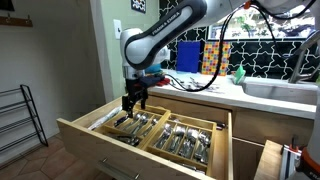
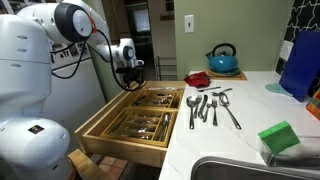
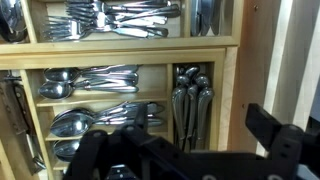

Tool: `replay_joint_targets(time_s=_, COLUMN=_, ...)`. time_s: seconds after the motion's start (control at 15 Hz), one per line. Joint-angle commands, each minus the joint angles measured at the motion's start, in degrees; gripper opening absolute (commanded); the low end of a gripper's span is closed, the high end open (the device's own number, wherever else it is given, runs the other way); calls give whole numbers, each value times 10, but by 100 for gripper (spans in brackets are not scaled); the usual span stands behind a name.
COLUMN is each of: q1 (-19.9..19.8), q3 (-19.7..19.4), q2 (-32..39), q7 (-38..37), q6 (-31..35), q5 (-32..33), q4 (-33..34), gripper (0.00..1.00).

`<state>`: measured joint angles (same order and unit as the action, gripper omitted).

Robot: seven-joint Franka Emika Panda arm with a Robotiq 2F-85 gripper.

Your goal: Remove a diner knife from the kitchen drawer

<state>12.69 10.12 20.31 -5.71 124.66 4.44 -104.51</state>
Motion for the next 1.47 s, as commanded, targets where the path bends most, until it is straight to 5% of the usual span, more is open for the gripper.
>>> replay_joint_targets(time_s=0.0, q1=15, q3=-13, q2=65, q7=-22, q6=-2, q5=13, q4=48, gripper=100)
replay_joint_targets(time_s=0.4, q1=29, q3=-34, q2=150, q7=-35, q6=-8, q5=21, q4=121, gripper=99)
replay_joint_targets(time_s=0.6, q1=33, q3=-38, q2=180, q7=-31, q6=-15, q5=17, q4=152, gripper=83)
replay_joint_targets(time_s=1.4, q1=53, q3=-52, q2=253, q7=-43, q6=-46, q5=18, q4=233, gripper=66)
